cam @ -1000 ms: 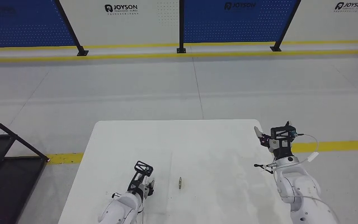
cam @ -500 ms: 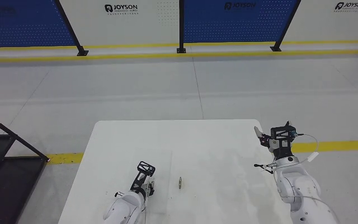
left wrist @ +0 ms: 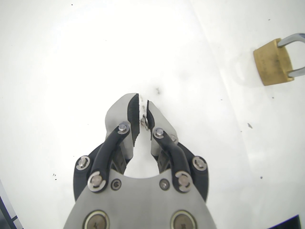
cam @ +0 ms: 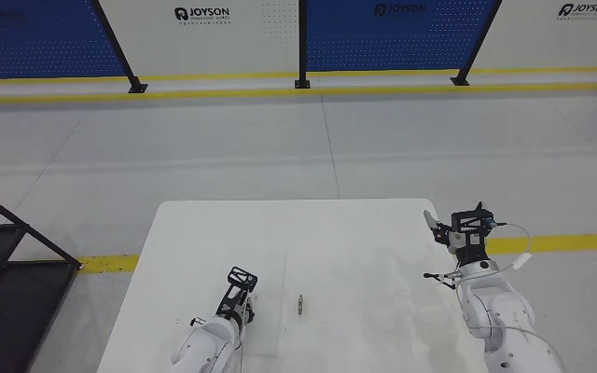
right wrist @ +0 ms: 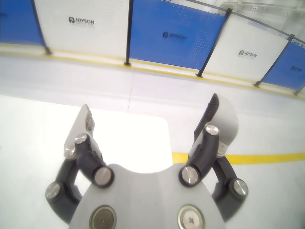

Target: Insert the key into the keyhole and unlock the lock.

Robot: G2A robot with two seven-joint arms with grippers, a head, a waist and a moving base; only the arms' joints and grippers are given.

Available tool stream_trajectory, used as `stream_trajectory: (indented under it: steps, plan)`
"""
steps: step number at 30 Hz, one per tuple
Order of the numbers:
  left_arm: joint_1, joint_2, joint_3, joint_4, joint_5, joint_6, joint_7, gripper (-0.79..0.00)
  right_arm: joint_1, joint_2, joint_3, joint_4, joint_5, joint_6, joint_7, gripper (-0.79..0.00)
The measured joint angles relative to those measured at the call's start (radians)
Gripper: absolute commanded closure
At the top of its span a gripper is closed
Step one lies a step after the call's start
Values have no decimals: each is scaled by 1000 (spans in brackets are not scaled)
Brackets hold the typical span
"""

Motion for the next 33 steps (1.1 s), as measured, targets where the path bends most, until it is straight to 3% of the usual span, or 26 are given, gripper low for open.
stream_trajectory:
  steps: [11,22,33]
  plan:
    - [29,4,-31,-29,-5,-15,-4,-77,0,0,0,0,0,0,0,-785]
    - [42,5,-39,-44,5,-22,-27,-139,0,0,0,0,0,0,0,-785]
    - [68,8,-62,-60,3,-32,-32,-139,0,0,0,0,0,0,0,-785]
